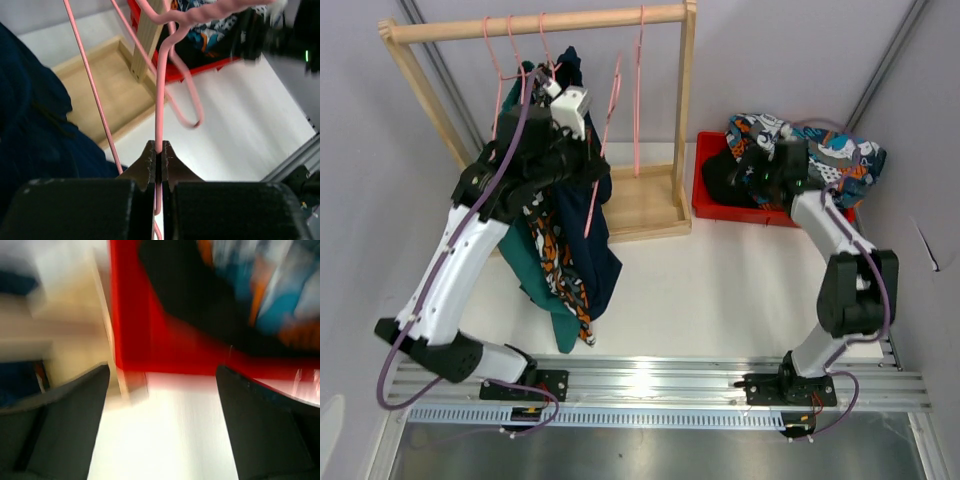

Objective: Remove the shorts from the hanger

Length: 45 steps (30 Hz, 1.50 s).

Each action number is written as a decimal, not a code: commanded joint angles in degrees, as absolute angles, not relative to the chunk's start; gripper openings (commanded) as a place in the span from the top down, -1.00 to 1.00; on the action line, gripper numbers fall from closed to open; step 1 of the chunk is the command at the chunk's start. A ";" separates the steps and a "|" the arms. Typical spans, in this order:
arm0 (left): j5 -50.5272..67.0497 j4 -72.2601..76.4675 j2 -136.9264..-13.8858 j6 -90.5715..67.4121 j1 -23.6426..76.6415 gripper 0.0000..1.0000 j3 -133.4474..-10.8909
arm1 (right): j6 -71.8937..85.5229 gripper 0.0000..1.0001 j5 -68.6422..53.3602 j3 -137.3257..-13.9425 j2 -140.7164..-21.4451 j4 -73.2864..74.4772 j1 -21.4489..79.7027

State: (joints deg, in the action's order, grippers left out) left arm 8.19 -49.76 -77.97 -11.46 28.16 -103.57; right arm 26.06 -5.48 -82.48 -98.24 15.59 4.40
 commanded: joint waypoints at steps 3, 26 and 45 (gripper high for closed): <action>14.06 -46.14 -84.54 -12.12 24.26 1.00 -117.41 | 31.81 -0.87 -7.20 -63.93 -74.21 -0.43 7.81; 14.24 -42.98 -108.37 -25.22 17.58 0.67 -140.98 | 39.90 -0.99 6.59 -36.48 -26.73 15.46 26.81; 12.75 -51.06 -86.58 -16.70 15.56 -0.40 -128.94 | 41.31 -0.99 6.50 -39.99 -24.08 20.30 27.60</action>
